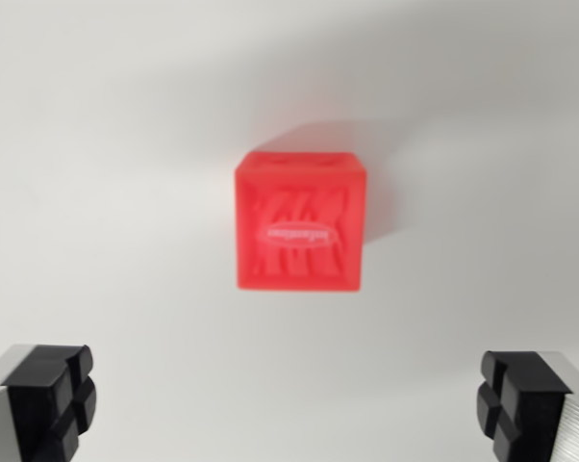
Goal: Destack cube
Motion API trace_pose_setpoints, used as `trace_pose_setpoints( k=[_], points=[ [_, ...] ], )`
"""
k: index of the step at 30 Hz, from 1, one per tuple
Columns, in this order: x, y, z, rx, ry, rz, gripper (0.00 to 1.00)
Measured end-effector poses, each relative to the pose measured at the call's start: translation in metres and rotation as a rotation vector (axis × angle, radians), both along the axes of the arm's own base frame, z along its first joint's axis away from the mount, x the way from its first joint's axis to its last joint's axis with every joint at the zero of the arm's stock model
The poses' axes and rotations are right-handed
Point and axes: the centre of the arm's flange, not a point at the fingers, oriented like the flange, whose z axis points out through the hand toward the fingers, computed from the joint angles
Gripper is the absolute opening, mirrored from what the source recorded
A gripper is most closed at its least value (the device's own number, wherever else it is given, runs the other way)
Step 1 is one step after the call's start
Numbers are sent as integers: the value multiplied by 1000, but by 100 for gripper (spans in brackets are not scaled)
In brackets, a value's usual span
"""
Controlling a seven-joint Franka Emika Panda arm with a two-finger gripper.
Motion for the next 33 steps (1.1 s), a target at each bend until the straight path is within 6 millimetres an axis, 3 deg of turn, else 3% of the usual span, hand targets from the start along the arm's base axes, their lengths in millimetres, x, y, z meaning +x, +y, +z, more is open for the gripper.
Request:
trace_pose_setpoints(
  k=[21,33],
  points=[
    [0,0,85,2,-1,0,100],
    [0,0,124,2,-1,0,100]
  ],
)
